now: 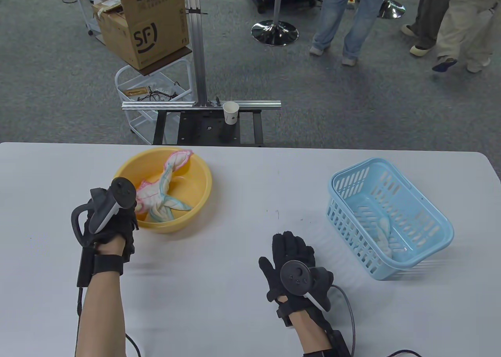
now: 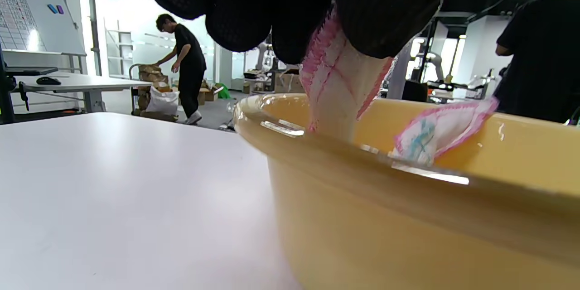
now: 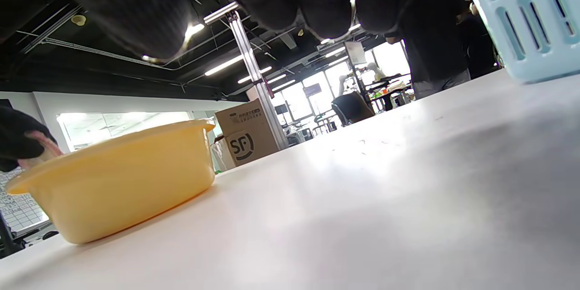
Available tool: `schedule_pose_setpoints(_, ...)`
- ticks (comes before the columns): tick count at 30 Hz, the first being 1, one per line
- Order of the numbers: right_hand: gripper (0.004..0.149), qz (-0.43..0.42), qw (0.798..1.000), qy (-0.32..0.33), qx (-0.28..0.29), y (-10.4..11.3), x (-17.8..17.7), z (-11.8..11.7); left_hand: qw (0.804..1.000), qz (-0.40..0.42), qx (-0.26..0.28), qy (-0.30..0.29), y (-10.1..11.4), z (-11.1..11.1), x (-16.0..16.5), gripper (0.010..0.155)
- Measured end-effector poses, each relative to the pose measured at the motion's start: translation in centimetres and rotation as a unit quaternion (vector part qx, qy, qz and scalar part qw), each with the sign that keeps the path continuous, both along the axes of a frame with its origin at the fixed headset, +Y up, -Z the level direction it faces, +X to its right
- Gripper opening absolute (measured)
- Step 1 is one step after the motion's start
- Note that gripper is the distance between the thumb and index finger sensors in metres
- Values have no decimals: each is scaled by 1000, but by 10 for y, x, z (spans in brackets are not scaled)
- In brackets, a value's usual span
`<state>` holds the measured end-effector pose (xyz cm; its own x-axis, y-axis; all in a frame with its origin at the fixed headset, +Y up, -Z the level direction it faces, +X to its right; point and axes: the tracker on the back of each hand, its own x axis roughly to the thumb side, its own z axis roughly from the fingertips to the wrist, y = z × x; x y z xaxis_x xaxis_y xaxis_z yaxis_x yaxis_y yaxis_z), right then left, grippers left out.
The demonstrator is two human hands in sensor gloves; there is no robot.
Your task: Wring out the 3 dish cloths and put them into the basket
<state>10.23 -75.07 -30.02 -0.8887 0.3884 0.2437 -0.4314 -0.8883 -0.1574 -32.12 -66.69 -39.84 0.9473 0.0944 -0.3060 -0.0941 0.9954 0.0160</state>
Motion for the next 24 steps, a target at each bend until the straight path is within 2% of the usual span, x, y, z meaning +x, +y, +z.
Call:
schedule_pose_setpoints(13,73,0,1000,19,-1,0,-7,2,990,60,123,-25,92,53,26,47)
schedule_pose_setpoints(24,73,0,999,32,7,3,-13,5,976,73,193,-67,153,93,50,47)
